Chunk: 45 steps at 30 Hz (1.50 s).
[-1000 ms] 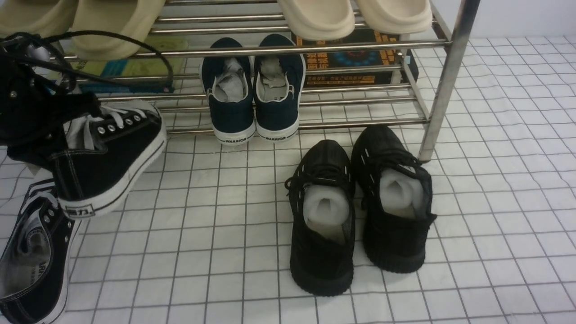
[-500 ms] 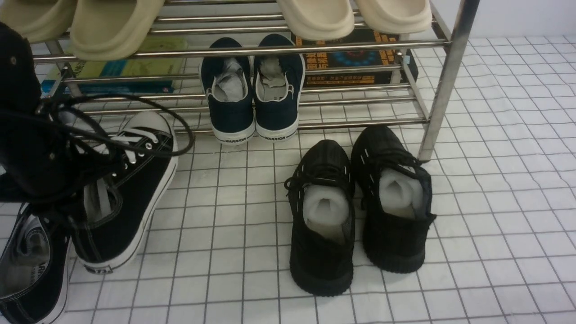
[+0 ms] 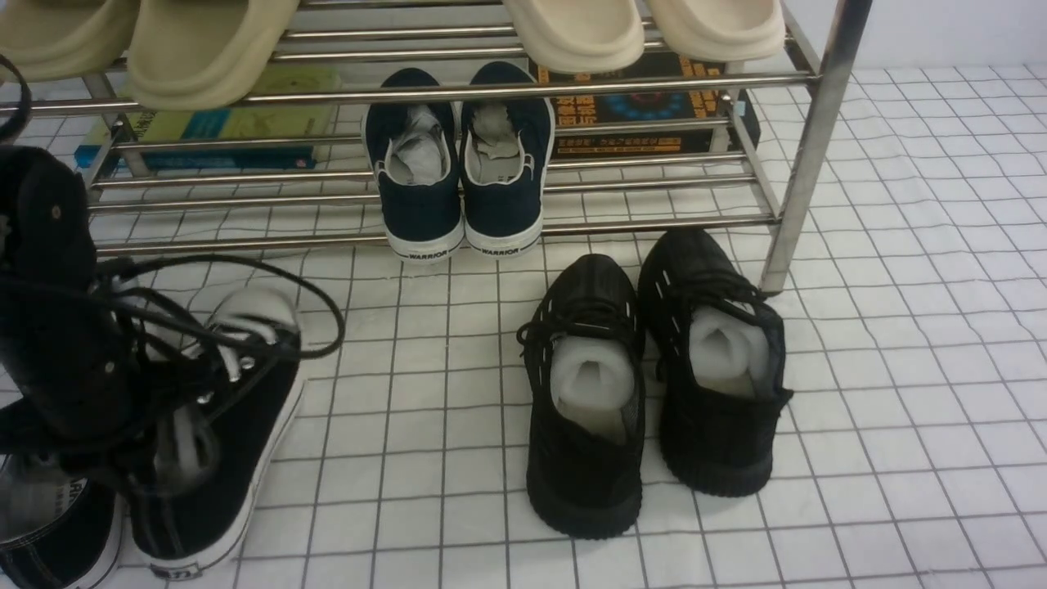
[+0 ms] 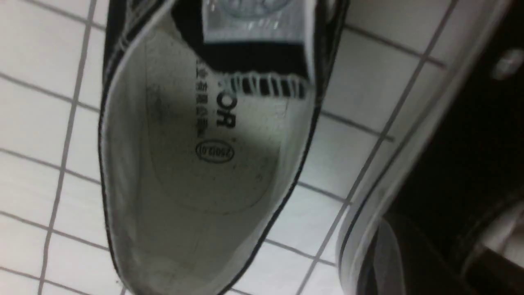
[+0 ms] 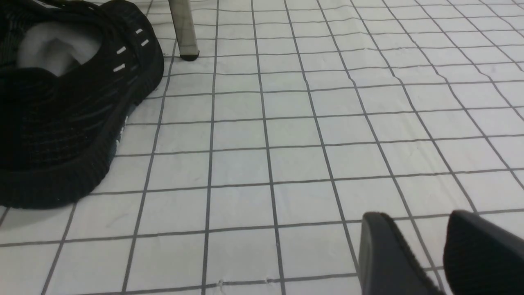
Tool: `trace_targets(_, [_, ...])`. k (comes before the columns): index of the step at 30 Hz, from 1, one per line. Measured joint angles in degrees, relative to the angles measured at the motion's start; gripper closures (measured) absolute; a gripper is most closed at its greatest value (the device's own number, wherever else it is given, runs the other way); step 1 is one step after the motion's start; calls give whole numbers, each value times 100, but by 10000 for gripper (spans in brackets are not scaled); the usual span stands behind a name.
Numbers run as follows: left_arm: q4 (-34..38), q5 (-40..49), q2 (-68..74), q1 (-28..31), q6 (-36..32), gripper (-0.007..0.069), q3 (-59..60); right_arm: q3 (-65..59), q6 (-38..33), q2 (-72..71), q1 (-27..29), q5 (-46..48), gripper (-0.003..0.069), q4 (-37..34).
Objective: Take the shoes off the shelf with your hand from the white checkered tablecloth.
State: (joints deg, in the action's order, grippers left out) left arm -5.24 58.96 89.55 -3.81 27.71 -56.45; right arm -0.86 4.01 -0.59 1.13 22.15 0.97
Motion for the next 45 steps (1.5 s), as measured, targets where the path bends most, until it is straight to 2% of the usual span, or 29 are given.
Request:
trace_targets(4, [-15, -348, -33, 0, 199, 605, 258, 0, 0, 0, 0, 0, 420, 0])
trace_targets(12, [-68, -477, -35, 0, 273, 582, 318, 0, 0, 0, 0, 0, 420, 0])
trace_targets(17, [-88, -437, -196, 0, 273, 503, 283, 0, 0, 0, 0, 0, 420, 0])
trace_targets(18, [-126, -340, -391, 0, 273, 455, 201, 0, 0, 0, 0, 0, 420, 0])
trace_targets(21, [-255, -175, -711, 0, 267, 395, 51, 0, 0, 0, 0, 0, 420, 0])
trace_targets(22, [-399, -15, -989, 0, 144, 365, -67, 0, 0, 0, 0, 0, 420, 0])
trace_targets(24, [-485, 184, -1362, 0, -110, 353, -156, 0, 0, 0, 0, 0, 420, 0])
trace_targets(28, [-474, 610, -2063, 0, -568, 387, -183, 0, 0, 0, 0, 0, 420, 0])
trace_targets(29, [-356, 889, -2692, 0, -894, 461, -117, 0, 0, 0, 0, 0, 420, 0])
trace_targets(32, [68, 932, -3694, 0, -1381, 583, 292, 0, 0, 0, 0, 0, 420, 0])
trace_targets(36, [657, 605, -4772, 0, -1963, 623, 1026, 0, 0, 0, 0, 0, 420, 0])
trace_targets(38, [1010, 7, -5545, 0, -2165, 623, 1527, 0, 0, 0, 0, 0, 420, 0])
trace_targets(40, [1294, -970, -6403, 0, -2265, 623, 2209, 0, 0, 0, 0, 0, 420, 0])
trace_targets(42, [1366, -1908, -7128, 0, -2302, 623, 2787, 0, 0, 0, 0, 0, 420, 0])
trace_targets(43, [1371, -1978, -7182, 0, -2300, 623, 2828, 0, 0, 0, 0, 0, 420, 0])
trace_targets(45, [1373, -2664, -7783, 0, -2313, 623, 3272, 0, 0, 0, 0, 0, 420, 0])
